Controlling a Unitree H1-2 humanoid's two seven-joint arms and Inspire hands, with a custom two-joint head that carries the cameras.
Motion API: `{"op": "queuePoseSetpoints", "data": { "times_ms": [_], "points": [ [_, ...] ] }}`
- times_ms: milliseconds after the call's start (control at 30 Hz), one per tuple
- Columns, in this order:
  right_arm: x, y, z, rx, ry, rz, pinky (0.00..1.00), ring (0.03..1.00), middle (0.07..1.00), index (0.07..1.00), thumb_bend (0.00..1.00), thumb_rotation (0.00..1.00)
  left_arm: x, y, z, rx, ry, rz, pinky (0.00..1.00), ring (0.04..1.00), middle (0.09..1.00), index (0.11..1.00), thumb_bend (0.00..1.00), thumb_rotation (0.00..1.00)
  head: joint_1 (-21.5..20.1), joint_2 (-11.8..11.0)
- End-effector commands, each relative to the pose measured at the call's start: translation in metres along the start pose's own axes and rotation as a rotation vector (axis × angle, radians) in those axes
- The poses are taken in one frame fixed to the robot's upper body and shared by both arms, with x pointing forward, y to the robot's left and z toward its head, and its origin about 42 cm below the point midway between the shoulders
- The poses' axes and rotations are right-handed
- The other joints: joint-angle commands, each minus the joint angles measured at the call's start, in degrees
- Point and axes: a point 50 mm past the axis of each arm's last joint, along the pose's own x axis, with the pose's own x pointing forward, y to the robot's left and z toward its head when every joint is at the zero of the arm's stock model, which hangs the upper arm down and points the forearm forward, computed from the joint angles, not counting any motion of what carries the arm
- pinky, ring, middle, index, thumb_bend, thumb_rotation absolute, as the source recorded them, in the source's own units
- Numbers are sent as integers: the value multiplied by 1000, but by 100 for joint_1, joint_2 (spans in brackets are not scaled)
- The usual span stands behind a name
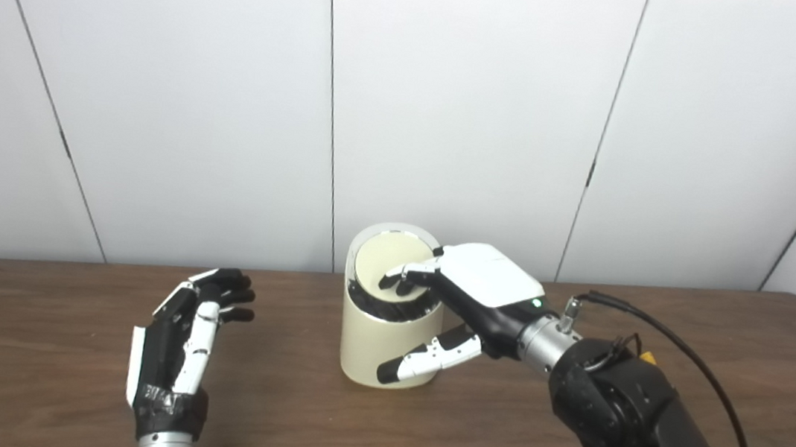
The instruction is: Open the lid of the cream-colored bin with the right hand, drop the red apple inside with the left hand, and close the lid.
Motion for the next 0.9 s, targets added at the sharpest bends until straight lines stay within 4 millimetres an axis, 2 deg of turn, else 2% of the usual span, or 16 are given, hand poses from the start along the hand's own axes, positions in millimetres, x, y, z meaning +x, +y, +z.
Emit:
{"op": "queuePoseSetpoints", "data": {
  "times_ms": [0,167,300,367,467,500,567,633,667,767,867],
  "points": [
    [-1,-35,11,-9,-38,-122,872,827,753,771,885,753,11,-6,11,-9,-67,-14,567,637,651,634,314,550,-13,-15],
    [-8,-51,17,21,-69,-180,823,837,754,759,852,718,12,-6,10,-4,-68,-9,564,635,647,630,317,537,-7,-37],
    [-12,-57,19,39,-84,-215,695,800,752,746,858,723,11,-6,10,-5,-64,-8,563,636,648,633,318,541,-11,-38],
    [-18,-58,19,55,-85,-268,664,783,758,747,840,731,10,-6,10,-4,-63,-6,562,636,648,634,317,542,-7,-35],
    [-27,-58,15,90,-87,-386,601,723,749,734,729,739,10,-6,10,-1,-68,-6,561,637,648,634,314,541,10,-30],
    [-30,-57,13,110,-84,-431,572,683,716,707,593,695,10,-6,10,-1,-70,-6,558,637,647,633,309,539,12,-28],
    [-36,-54,6,151,-82,-546,551,652,684,682,506,670,9,-5,11,0,-70,-4,556,637,646,632,308,534,6,-14],
    [-45,-47,-5,215,-80,-662,390,489,583,634,371,511,10,-3,11,3,-68,-6,559,637,648,633,310,527,-1,-12],
    [-50,-42,-10,259,-76,-705,351,455,562,623,333,454,10,-2,11,2,-68,-9,564,639,650,635,312,527,-1,-5],
    [-62,-27,-24,352,-75,-764,448,554,611,632,256,482,8,0,12,-4,-68,-17,552,639,653,634,298,523,-29,1],
    [-72,-9,-35,448,-85,-811,495,577,611,638,247,461,7,2,12,-1,-68,-25,554,637,650,631,288,512,-60,14]
  ]
}}
